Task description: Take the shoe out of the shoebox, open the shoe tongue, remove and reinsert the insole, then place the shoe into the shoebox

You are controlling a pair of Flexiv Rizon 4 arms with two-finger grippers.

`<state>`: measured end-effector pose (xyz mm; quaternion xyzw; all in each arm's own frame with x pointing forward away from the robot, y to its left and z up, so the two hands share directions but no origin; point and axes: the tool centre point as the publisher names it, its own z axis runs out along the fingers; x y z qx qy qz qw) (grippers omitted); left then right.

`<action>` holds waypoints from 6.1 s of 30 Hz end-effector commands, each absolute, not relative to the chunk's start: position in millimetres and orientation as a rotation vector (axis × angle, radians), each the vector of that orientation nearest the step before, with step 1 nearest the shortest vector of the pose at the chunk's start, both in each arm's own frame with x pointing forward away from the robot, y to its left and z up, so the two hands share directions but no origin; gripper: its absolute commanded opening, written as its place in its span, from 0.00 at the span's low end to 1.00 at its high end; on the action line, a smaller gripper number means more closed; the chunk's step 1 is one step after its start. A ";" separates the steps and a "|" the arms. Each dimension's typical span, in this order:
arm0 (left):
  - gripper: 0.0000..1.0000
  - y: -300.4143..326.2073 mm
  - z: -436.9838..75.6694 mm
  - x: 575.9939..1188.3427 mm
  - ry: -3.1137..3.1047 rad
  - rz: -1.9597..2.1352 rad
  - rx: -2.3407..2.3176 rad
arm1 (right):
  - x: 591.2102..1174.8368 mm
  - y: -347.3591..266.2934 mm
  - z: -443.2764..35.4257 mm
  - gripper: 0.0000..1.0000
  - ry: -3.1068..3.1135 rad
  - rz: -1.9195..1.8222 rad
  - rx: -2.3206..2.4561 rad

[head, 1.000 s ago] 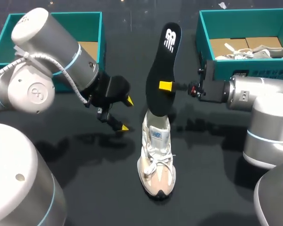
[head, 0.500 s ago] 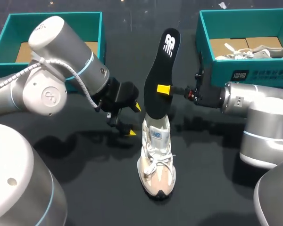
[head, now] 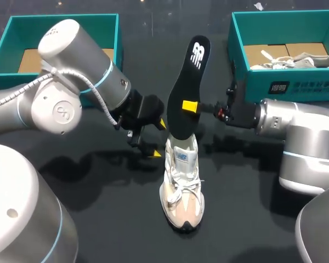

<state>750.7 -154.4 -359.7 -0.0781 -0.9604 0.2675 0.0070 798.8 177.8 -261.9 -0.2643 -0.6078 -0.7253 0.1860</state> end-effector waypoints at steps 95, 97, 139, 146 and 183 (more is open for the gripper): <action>1.00 -162.2 -365.5 755.8 -3.008 0.828 -0.226 | 783.4 181.4 -288.8 0.00 -2.077 -2.063 -0.603; 1.00 -162.2 -365.5 755.8 -3.008 0.828 -0.226 | 782.0 180.8 -290.9 0.00 -2.074 -2.061 -0.608; 1.00 -162.2 -365.5 755.8 -3.008 0.828 -0.226 | 733.4 185.4 -348.9 0.00 -1.904 -1.875 -0.814; 1.00 -162.2 -365.5 755.8 -3.008 0.828 -0.226 | 729.0 187.8 -353.8 0.00 -1.909 -1.806 -0.833; 1.00 -162.2 -365.5 755.8 -3.008 0.828 -0.226 | 736.9 191.8 -329.4 0.25 -1.949 -1.875 -0.670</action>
